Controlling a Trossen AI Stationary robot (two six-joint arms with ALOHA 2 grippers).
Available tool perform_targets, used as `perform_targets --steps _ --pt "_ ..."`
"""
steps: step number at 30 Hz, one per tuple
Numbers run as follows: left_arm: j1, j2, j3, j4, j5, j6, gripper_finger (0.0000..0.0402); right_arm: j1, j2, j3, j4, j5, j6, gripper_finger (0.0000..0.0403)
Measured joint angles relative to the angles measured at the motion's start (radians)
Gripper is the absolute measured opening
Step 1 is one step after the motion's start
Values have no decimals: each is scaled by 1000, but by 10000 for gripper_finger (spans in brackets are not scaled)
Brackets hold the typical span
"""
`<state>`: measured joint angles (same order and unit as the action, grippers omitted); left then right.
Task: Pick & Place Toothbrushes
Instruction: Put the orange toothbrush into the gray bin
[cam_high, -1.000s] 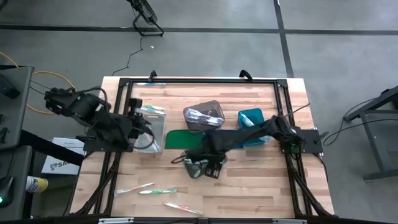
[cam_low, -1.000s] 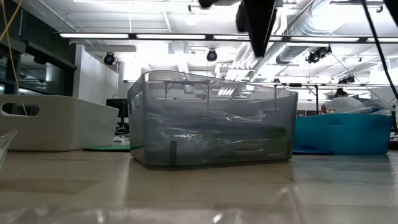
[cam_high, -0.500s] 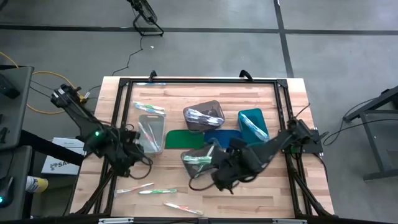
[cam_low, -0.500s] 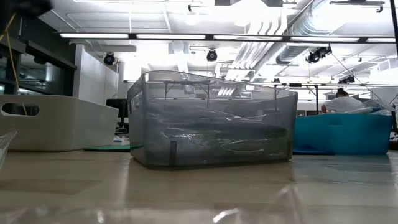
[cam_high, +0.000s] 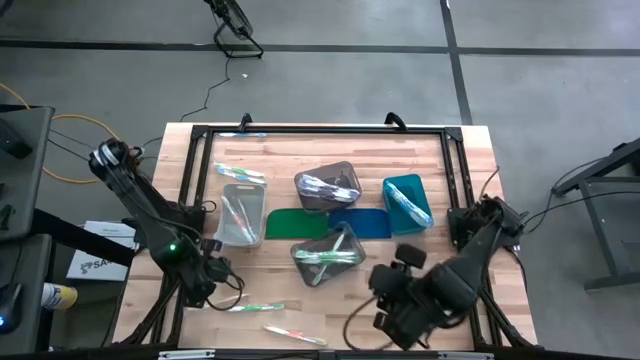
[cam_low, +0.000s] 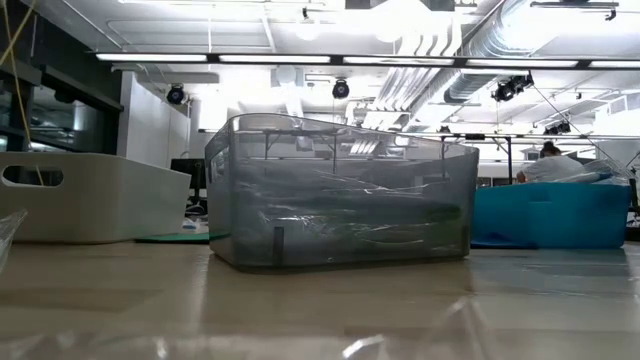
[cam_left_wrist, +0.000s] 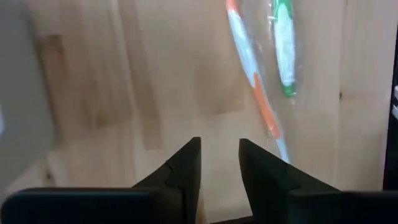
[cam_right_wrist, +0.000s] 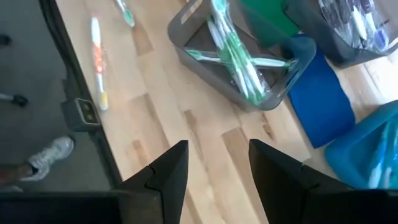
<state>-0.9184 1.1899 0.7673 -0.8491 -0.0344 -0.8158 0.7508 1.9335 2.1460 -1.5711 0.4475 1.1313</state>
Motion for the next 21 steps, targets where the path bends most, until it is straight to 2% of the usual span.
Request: perform_targets --steps 3,11,21 --pt "0 34 0 39 46 -4 129 43 0 0 0 40 57 162" --pt "-6 138 0 147 117 -28 231 134 1 0 0 88 170 162" --pt "-56 258 0 227 158 -74 245 195 2 0 0 127 232 162"
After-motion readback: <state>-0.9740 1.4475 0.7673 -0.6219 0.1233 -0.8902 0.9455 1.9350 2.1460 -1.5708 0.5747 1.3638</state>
